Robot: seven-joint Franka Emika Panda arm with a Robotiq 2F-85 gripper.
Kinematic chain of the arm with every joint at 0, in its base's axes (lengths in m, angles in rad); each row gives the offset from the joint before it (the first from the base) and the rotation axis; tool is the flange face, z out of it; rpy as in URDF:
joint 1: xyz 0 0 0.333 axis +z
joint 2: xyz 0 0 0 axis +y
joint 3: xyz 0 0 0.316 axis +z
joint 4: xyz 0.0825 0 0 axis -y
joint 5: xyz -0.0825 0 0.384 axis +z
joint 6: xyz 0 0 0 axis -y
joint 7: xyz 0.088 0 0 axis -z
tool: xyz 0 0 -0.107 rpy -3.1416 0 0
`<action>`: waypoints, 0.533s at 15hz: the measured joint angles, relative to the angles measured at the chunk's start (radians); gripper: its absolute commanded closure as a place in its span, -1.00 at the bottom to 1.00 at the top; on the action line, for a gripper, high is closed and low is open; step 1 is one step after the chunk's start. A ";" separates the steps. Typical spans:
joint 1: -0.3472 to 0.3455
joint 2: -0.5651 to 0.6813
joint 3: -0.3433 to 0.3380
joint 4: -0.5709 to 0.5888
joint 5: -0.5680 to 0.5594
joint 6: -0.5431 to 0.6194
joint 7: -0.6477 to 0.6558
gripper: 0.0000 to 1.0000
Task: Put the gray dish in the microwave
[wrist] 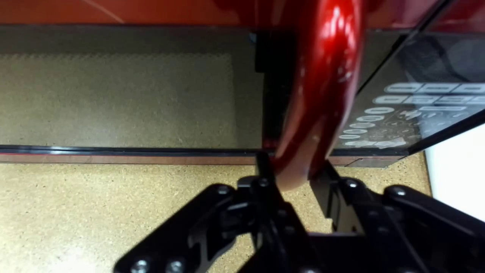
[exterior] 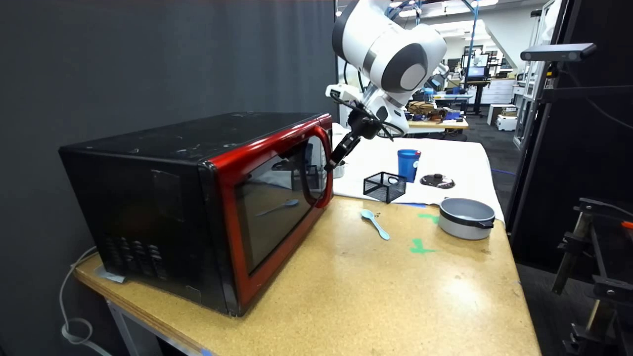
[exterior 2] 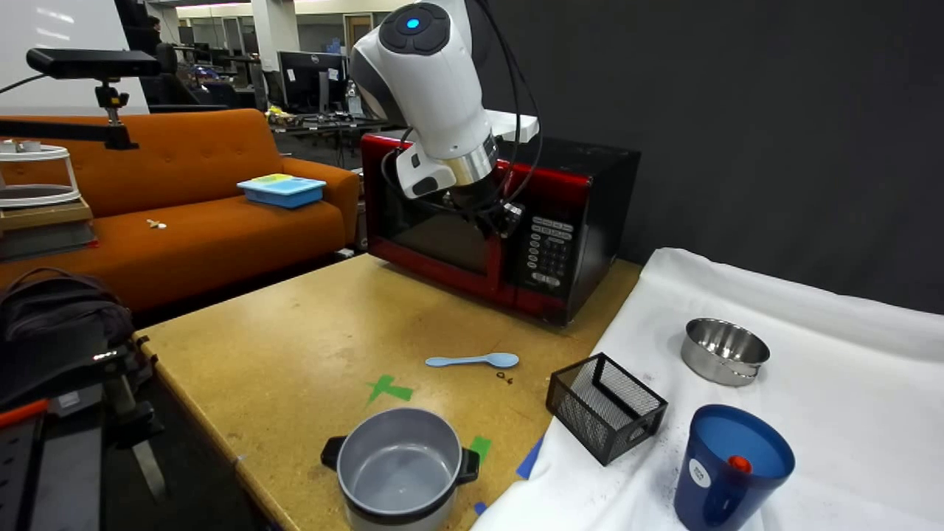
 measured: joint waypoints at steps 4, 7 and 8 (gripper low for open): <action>0.001 -0.001 -0.008 0.004 0.080 -0.010 -0.071 0.85; 0.009 -0.006 -0.033 0.006 0.223 -0.043 -0.197 0.85; 0.019 -0.007 -0.050 0.005 0.290 -0.058 -0.254 0.85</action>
